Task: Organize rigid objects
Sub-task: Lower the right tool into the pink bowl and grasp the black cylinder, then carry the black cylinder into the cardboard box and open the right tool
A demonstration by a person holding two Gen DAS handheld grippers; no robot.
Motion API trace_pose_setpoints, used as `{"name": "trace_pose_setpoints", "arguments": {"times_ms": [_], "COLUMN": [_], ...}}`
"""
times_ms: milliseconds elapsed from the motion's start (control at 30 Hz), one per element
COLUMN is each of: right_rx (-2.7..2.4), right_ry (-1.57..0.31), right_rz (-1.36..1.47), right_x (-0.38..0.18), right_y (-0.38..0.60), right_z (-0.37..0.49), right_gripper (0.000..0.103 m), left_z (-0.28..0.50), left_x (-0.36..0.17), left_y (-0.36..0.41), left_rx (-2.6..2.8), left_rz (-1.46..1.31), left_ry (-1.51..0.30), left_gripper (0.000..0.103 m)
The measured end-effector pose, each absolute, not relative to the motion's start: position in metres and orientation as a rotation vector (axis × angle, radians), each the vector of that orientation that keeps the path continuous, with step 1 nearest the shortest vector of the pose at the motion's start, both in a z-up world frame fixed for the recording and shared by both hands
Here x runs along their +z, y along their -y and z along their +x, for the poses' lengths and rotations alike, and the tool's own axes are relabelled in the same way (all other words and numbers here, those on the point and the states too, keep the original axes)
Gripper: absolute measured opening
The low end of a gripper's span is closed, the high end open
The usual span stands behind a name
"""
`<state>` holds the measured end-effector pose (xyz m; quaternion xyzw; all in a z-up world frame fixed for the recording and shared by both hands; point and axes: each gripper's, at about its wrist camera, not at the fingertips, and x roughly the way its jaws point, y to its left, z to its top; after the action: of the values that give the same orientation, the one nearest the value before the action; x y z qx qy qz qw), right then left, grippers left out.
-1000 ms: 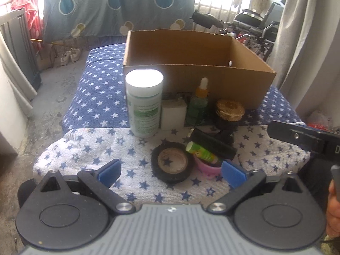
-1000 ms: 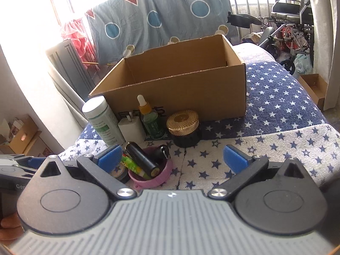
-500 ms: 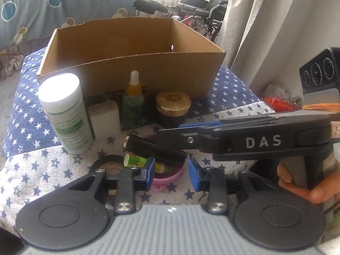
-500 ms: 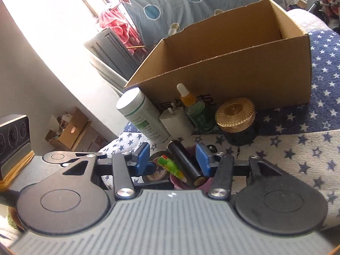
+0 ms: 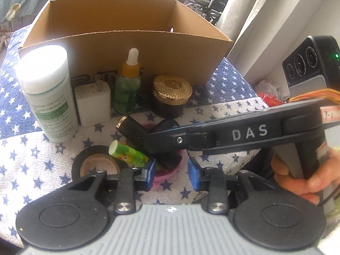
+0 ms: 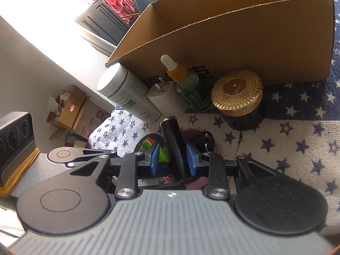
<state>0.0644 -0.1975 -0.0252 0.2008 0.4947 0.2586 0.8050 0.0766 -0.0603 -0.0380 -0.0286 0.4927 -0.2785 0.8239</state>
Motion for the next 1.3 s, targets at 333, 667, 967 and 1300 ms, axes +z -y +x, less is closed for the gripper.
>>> {"name": "trace_pose_setpoints", "arguments": {"times_ms": [333, 667, 967, 1300], "right_rx": [0.578, 0.560, 0.572, 0.652], "right_ry": [-1.197, -1.193, -1.107, -0.841], "right_rz": [0.562, 0.638, 0.632, 0.517], "right_x": [-0.038, -0.047, -0.016, 0.091], "right_y": [0.203, 0.207, 0.212, 0.198], "right_z": [0.078, 0.074, 0.056, 0.087], "right_gripper": [0.027, 0.023, 0.023, 0.023], "left_z": [0.084, 0.080, 0.058, 0.095], "left_x": [-0.035, -0.031, 0.008, 0.099], "left_y": [0.059, 0.053, 0.049, 0.040], "left_rx": [-0.574, -0.534, -0.546, -0.471], "left_rz": [-0.095, -0.076, -0.017, 0.085], "left_ry": [-1.064, -1.043, -0.923, -0.721], "left_gripper": [0.052, 0.030, 0.030, 0.030]}}
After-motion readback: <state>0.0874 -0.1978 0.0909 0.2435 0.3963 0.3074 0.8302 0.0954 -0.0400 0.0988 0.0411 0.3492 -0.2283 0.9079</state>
